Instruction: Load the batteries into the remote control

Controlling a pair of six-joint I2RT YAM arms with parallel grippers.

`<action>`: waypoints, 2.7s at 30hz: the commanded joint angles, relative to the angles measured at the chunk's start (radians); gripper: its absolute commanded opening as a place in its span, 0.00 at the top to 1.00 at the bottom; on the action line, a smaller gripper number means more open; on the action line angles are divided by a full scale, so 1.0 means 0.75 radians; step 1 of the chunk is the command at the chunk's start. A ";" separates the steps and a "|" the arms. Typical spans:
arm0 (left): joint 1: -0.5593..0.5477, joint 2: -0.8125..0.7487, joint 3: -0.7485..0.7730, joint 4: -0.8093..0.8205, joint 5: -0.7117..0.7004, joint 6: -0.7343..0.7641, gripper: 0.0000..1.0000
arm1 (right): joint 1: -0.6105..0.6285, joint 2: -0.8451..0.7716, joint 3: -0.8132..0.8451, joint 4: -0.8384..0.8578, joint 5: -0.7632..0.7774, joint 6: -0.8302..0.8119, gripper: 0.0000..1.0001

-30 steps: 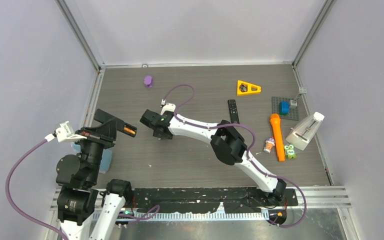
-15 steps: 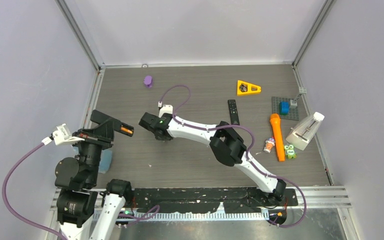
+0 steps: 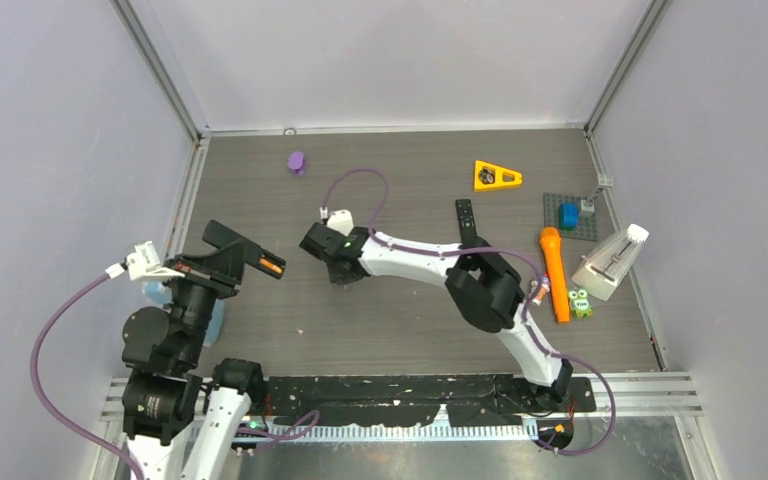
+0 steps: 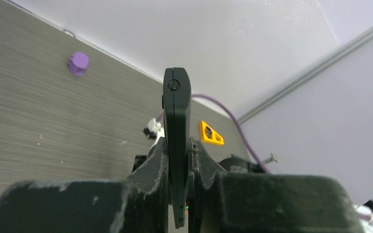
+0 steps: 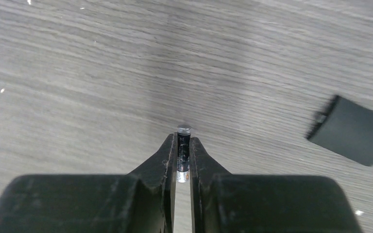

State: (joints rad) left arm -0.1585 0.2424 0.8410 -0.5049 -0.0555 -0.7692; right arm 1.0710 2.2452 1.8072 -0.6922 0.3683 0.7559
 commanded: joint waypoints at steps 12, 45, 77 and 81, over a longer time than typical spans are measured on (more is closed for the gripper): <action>0.004 0.330 -0.279 0.701 0.865 -0.487 1.00 | -0.243 -1.008 -0.460 0.199 -0.588 -0.685 0.95; -0.036 0.682 -0.583 1.483 0.919 -0.928 1.00 | -0.065 -0.827 0.131 -0.355 -0.699 -0.846 0.92; -0.036 0.655 -0.617 1.444 0.863 -1.010 1.00 | -0.052 -0.769 0.132 -0.320 -0.669 -0.688 0.68; -0.036 0.653 -0.628 1.443 0.854 -1.016 1.00 | -0.051 -0.785 0.133 -0.301 -0.666 -0.646 0.65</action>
State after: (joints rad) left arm -0.1833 0.7486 0.3737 0.5411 0.5961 -1.5162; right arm 1.0256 1.6634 1.8725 -0.9649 -0.1295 0.2291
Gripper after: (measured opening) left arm 0.117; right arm 0.325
